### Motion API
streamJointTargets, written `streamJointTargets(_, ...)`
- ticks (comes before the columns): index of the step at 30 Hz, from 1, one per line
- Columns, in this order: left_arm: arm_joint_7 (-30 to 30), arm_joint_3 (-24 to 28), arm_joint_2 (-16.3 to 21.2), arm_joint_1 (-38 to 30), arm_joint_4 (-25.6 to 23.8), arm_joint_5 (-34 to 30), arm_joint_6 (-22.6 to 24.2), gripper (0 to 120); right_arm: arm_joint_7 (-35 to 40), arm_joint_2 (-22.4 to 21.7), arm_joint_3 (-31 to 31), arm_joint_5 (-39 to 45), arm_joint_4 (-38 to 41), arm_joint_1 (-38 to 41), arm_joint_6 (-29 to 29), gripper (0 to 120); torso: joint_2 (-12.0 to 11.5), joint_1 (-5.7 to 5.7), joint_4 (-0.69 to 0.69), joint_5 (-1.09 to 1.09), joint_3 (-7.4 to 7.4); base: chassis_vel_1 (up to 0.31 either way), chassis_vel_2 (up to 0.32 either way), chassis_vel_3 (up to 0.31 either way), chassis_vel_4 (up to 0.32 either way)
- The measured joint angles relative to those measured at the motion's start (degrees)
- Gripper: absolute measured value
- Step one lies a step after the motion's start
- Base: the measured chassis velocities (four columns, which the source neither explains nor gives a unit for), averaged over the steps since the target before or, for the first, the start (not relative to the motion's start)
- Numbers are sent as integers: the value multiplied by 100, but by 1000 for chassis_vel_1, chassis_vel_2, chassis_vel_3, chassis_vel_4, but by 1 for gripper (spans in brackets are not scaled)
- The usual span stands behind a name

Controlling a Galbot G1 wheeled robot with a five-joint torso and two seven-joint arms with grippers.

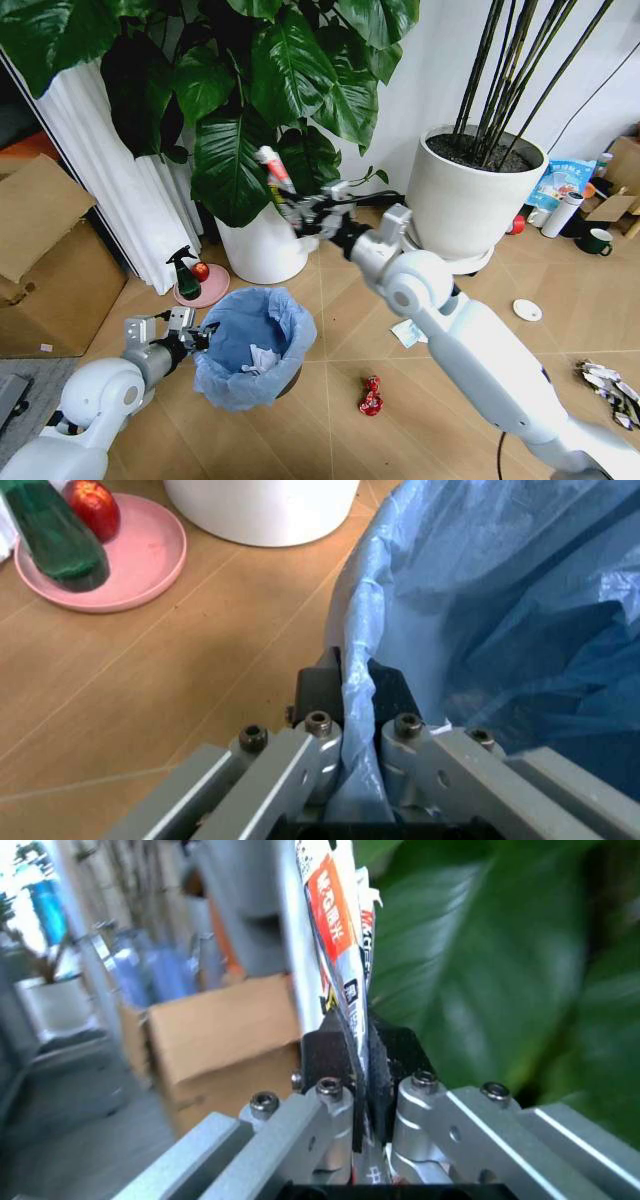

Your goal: Pick up the trash bin and place the garbage on the floor into it.

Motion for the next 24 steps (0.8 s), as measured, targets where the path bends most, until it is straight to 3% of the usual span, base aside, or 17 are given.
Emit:
streamJointTargets(16,67,25,28,-121,-35,-138,14,0,-87,-33,-857,-521,-192,-394,37,1,0,0,-2,1,0,0,0,0,0)
streamJointTargets(24,73,3,66,-128,-47,-149,17,0,-87,-55,-956,-727,-242,-551,49,25,0,0,-2,1,0,0,0,0,0)
